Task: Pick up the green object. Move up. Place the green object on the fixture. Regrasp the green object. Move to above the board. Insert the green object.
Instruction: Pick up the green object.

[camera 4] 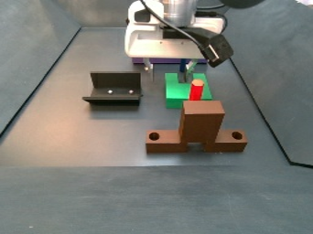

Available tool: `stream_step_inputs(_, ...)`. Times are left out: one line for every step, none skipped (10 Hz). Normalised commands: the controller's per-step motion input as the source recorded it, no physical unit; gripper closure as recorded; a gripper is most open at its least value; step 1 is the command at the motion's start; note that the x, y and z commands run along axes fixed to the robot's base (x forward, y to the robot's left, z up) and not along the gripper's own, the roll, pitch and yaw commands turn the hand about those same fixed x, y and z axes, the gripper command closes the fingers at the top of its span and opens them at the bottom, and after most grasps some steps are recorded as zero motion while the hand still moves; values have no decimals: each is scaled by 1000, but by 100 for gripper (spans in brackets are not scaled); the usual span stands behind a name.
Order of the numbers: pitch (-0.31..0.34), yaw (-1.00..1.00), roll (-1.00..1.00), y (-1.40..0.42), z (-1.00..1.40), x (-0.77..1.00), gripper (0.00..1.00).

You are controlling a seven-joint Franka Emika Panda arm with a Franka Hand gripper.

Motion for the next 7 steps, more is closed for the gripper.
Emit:
stream_step_inputs(0,0,61,0,-134,0,0)
stream_step_inputs(0,0,31,0,0,0,0)
stream_step_inputs(0,0,0,0,-43,0,0)
stream_step_inputs(0,0,0,0,-51,0,0)
stream_step_inputs(0,0,0,0,0,0,0)
stream_step_inputs(0,0,0,0,0,0,100)
stream_step_inputs(0,0,0,0,0,0,100)
